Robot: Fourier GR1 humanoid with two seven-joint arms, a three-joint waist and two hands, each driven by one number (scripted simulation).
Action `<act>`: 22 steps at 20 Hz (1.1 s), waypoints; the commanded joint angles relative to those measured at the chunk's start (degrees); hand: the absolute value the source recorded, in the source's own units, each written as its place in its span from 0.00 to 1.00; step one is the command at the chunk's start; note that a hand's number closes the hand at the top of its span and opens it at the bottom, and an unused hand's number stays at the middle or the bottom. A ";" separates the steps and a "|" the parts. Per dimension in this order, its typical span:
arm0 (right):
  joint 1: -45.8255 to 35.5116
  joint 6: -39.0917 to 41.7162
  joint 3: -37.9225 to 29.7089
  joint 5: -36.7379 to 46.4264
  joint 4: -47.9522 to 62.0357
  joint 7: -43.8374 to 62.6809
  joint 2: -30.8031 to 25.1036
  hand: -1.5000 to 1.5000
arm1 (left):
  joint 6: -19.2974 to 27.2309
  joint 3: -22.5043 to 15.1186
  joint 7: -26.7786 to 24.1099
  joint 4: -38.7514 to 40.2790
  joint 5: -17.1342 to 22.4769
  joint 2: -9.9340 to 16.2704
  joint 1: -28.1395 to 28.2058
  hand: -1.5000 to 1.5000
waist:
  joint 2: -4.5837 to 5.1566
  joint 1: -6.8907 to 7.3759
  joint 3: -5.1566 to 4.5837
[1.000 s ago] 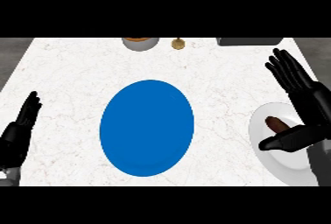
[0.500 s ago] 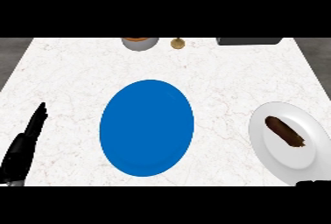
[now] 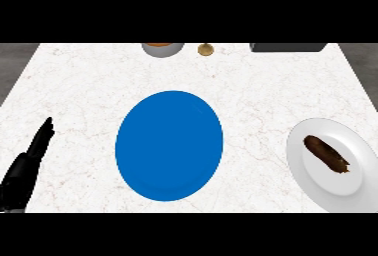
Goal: Pick the sweet potato from the plate and place it in the plate
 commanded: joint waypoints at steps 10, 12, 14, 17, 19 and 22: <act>-5.15 -0.33 6.93 20.58 -6.37 23.06 -5.10 0.00 | 0.06 -0.04 1.78 -0.58 -3.40 -2.09 -1.15 0.50 | 0.16 0.79 -0.02; -5.12 0.55 7.37 22.61 -4.65 21.63 -5.14 0.00 | -0.64 0.33 1.55 0.89 -3.56 -3.42 -2.65 0.50 | 0.14 0.41 -0.01; -5.02 0.82 9.71 25.80 -3.34 23.86 -4.89 0.00 | -0.99 0.44 0.29 -1.46 -2.92 -3.65 1.38 0.50 | 0.09 0.73 -0.01; -15.42 3.65 11.01 27.84 2.97 27.50 -6.69 0.00 | -4.18 2.96 3.67 0.12 -2.16 -0.79 -3.51 0.50 | 0.27 1.18 0.01; -15.46 1.17 14.97 34.07 5.70 27.82 -5.90 0.00 | -0.74 -0.38 3.09 -2.28 -4.97 -4.57 0.07 0.50 | 0.26 1.49 0.03; -16.39 -0.28 16.74 38.38 10.93 24.51 -6.16 0.00 | -0.44 0.88 2.99 -1.82 -6.06 -4.84 -0.90 0.50 | 0.20 1.01 0.03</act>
